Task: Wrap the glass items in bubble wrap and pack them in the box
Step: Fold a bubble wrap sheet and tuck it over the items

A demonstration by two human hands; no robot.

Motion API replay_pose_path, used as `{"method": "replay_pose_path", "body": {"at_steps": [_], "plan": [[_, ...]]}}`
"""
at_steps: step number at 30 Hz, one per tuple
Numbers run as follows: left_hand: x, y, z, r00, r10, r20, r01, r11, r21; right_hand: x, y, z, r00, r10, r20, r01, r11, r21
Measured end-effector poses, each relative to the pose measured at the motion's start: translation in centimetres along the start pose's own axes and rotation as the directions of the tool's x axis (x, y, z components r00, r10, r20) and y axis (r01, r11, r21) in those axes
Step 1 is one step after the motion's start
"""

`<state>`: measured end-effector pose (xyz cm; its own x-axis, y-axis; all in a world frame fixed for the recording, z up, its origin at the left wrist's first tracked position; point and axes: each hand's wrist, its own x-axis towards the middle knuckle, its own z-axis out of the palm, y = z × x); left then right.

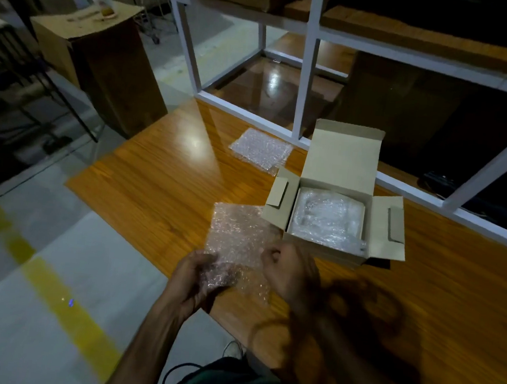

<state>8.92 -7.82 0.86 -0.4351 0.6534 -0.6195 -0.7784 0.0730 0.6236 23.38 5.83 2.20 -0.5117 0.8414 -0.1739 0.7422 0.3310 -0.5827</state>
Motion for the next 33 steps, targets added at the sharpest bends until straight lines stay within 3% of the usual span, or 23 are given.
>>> {"method": "replay_pose_path", "body": {"at_steps": [4,8,11,14,17,19,22,28,33], "plan": [[-1.1,-0.7,0.2,0.999,-0.029,-0.039,0.030,0.999,0.022,0.2,1.5,2.1,0.975,0.190,0.112,-0.193,0.981,0.009],[-1.7,-1.2,-0.9,0.996,-0.079,0.030,0.083,0.978,-0.191,0.8,1.9,3.2,0.929,0.325,0.176,-0.368,0.857,0.360],[-1.8,-1.6,-2.0,0.991,-0.126,0.054,0.136,0.953,-0.271,1.1,1.8,3.4,0.879,0.332,0.343,-0.476,0.664,0.576],[-1.9,-1.6,-2.8,0.982,-0.191,0.015,0.191,0.978,-0.088,1.3,1.9,3.5,0.850,0.233,0.472,-0.514,0.562,0.648],[-1.6,-0.5,-2.9,0.979,-0.134,-0.151,0.173,0.943,0.283,1.3,1.6,3.2,0.882,0.133,0.453,-0.424,0.642,0.638],[-0.9,0.2,-2.8,0.977,-0.041,-0.207,0.120,0.915,0.386,1.1,1.4,2.6,0.886,0.045,0.461,-0.349,0.719,0.601],[0.0,0.6,-2.4,0.964,0.148,-0.220,-0.032,0.887,0.460,1.0,1.3,1.9,0.869,-0.021,0.494,-0.323,0.733,0.599],[0.0,1.1,-2.7,0.994,0.106,-0.038,-0.083,0.919,0.385,1.5,0.8,0.6,0.848,-0.015,0.530,-0.402,0.634,0.661],[-0.5,1.9,-2.6,0.991,0.131,-0.016,-0.124,0.964,0.236,1.8,0.9,-0.6,0.870,-0.039,0.492,-0.357,0.639,0.681]]}}
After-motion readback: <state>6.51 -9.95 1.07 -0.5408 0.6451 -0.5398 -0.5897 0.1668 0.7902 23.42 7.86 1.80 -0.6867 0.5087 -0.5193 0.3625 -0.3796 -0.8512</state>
